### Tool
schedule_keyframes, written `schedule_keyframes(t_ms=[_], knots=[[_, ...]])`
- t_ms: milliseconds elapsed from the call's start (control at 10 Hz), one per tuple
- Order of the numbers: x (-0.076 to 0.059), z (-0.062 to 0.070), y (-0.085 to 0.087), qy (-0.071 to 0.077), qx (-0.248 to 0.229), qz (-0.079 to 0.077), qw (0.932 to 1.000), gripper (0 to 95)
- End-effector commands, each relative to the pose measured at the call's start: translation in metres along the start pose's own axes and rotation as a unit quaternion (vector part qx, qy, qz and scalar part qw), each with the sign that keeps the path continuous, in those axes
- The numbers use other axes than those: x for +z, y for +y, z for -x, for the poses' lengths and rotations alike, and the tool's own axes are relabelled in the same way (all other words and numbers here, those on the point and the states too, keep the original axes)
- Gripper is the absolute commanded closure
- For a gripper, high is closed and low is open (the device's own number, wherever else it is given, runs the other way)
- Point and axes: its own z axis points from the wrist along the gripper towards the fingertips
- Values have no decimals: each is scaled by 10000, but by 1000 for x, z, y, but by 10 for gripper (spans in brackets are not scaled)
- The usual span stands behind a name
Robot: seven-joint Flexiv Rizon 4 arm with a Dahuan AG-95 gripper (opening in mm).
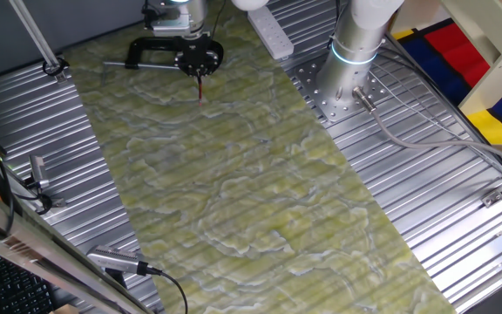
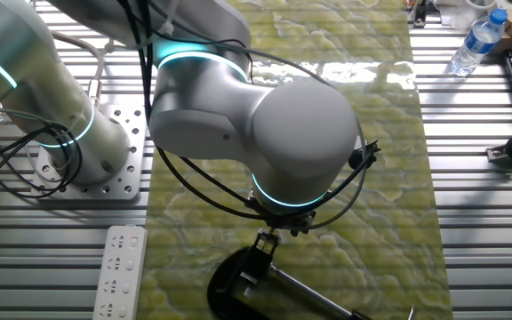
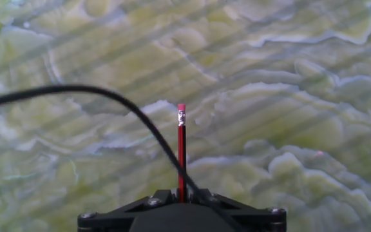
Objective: Insert the pencil into the pencil sharpener
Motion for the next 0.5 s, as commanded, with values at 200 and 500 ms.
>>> schedule_keyframes(t_ms=[200,500], knots=[[1,-1,-1,-21,-64,-25,10000,760],[1,-1,-1,-8,-78,-24,10000,570]])
